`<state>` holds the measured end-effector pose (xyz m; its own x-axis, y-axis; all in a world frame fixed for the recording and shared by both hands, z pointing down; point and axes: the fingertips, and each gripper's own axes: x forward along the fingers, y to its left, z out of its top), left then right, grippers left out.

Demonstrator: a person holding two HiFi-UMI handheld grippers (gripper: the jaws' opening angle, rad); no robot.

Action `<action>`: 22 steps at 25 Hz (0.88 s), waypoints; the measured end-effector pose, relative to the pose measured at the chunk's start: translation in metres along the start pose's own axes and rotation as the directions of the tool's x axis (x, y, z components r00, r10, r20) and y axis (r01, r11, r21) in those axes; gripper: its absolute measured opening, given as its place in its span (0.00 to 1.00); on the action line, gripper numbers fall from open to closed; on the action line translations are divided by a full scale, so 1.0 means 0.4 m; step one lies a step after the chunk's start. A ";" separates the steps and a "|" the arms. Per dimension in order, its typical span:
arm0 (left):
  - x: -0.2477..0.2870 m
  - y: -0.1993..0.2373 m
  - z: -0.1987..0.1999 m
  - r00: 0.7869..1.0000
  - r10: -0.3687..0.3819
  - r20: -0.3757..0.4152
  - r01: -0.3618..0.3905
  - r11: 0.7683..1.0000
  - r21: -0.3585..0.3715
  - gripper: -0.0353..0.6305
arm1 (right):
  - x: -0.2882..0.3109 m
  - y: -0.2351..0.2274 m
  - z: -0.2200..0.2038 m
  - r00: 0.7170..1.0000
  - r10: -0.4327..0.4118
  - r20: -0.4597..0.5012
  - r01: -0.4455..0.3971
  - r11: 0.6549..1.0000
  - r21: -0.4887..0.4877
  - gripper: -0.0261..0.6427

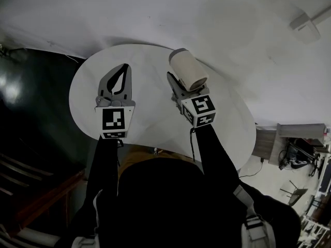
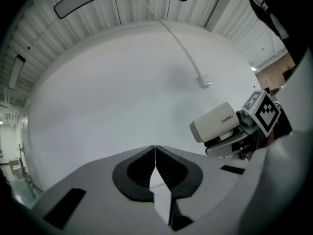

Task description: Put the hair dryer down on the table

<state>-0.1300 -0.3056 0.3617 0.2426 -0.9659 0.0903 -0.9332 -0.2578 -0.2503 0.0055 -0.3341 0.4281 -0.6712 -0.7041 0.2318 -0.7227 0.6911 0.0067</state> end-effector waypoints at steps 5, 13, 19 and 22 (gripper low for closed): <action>0.006 0.047 0.003 1.000 -0.024 0.008 0.024 1.000 -0.017 0.08 | 0.069 0.035 -0.039 0.995 0.035 -0.094 -0.039 0.999 -0.037 0.33; 0.003 0.100 -0.026 0.998 -0.056 -0.007 0.055 0.998 -0.028 0.08 | 0.178 0.081 -0.135 0.966 0.070 -0.248 -0.090 0.993 -0.071 0.33; -0.011 0.161 -0.065 0.999 -0.042 -0.008 0.041 0.996 -0.081 0.08 | 0.266 0.149 -0.193 0.923 0.140 -0.358 -0.187 0.977 -0.099 0.33; -0.011 0.182 -0.076 0.999 -0.046 -0.002 0.046 0.995 -0.087 0.08 | 0.300 0.172 -0.224 0.897 0.163 -0.411 -0.230 0.966 -0.117 0.33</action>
<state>-0.2072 -0.3193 0.3723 0.2846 -0.9530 0.1038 -0.9408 -0.2984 -0.1609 -0.1102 -0.3564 0.5433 -0.6523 -0.4515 0.6088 -0.5249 0.8485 0.0669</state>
